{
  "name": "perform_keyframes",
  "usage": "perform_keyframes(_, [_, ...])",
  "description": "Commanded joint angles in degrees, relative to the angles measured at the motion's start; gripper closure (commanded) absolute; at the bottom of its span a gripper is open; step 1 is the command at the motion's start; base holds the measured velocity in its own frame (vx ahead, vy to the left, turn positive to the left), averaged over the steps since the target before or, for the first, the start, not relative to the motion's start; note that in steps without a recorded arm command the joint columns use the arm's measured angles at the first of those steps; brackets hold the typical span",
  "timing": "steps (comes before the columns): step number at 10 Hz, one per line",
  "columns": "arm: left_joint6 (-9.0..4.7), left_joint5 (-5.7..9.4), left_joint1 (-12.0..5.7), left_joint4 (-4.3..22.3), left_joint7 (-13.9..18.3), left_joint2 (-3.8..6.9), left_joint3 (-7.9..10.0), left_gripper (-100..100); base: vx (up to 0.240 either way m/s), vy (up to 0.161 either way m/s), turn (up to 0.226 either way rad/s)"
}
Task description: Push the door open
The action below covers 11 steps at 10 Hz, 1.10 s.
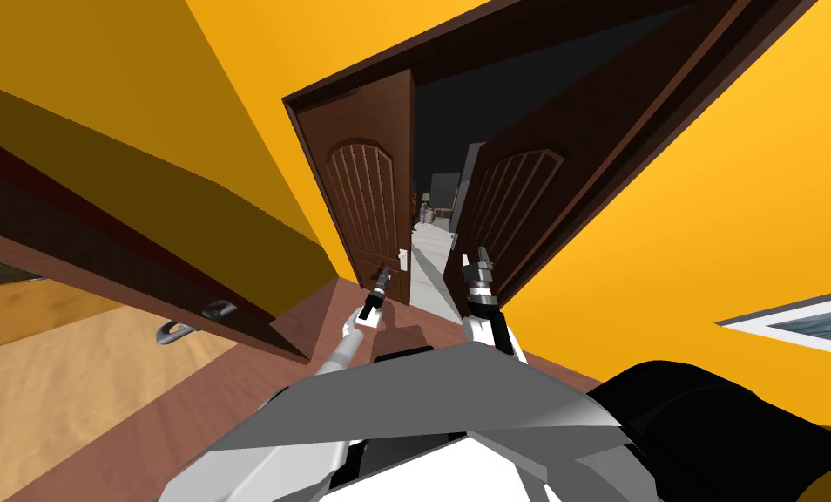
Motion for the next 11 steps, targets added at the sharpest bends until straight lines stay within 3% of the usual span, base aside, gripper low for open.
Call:
perform_keyframes(1, [0.43,0.1,-1.24,1.8,0.3,-0.19,-0.33,-100,0.073,0.083,-0.078])
perform_keyframes(7, [1.05,0.4,-6.13,9.6,1.1,-1.82,-1.33,-100,0.07,0.08,-0.074])
perform_keyframes(11, [1.33,0.53,-8.33,13.1,1.4,-2.8,-1.79,-100,0.066,0.075,-0.054])
